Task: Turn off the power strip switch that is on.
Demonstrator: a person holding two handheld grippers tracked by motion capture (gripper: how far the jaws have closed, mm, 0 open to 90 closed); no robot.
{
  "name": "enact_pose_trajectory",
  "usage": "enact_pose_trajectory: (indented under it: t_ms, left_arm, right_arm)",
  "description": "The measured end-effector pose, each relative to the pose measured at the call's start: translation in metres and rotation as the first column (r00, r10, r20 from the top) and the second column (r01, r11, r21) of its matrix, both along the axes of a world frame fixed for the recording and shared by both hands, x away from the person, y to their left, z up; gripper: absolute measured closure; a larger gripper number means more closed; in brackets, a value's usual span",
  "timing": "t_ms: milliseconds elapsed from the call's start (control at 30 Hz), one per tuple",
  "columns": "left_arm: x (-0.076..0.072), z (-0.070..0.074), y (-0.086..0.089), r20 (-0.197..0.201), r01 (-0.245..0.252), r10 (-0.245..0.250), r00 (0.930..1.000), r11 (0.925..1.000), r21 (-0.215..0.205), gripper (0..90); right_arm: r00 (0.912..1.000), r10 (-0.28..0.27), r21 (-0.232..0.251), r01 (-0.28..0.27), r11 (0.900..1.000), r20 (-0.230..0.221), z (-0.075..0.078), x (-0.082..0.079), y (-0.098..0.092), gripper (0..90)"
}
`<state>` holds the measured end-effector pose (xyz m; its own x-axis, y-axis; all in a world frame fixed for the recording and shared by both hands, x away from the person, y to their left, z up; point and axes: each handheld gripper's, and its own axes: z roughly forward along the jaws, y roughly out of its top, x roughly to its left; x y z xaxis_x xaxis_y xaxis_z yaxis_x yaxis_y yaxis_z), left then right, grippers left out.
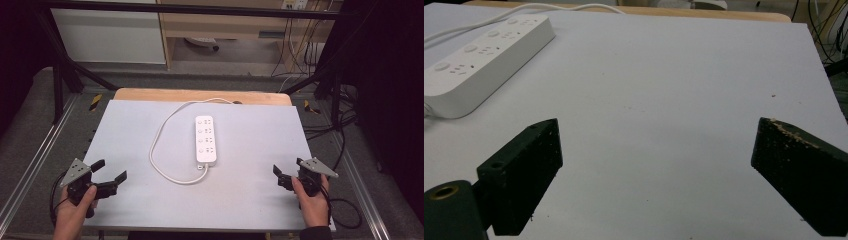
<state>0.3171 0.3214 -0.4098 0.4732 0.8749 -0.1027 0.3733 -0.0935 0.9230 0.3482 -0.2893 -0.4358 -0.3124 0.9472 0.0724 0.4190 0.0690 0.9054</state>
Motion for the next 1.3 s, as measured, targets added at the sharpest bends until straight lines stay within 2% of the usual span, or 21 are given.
enact_pose_trajectory:
  t_ms: [367,667,867,1000,1300]
  left_arm:
    - [0.000,0.001,0.000,0.004,-0.004,0.004,1.0000,1.0000,-0.007,6.5]
    - [0.000,0.000,0.000,0.001,-0.003,0.003,1.0000,1.0000,-0.002,5.9]
    - [0.001,-0.001,-0.002,-0.009,0.016,-0.016,0.9998,0.9999,-0.001,5.2]
    - [0.001,-0.001,-0.004,-0.019,0.011,-0.011,0.9998,0.9999,0.000,5.2]
    - [0.002,-0.002,-0.006,-0.024,0.011,-0.011,0.9996,0.9999,0.011,5.2]
  right_arm:
    - [0.9995,0.030,0.002,-0.030,1.000,0.006,0.003,-0.002,0.004,5.5]
    - [0.9986,0.040,-0.002,-0.040,0.999,0.035,0.006,-0.004,0.009,4.4]
    - [0.9977,0.062,-0.007,-0.062,0.998,0.029,0.007,-0.005,0.016,3.3]
    - [0.9959,0.081,-0.019,-0.080,0.997,0.040,0.009,-0.006,0.020,3.0]
    - [0.9950,0.096,-0.012,-0.095,0.995,0.028,0.014,-0.007,0.028,2.2]
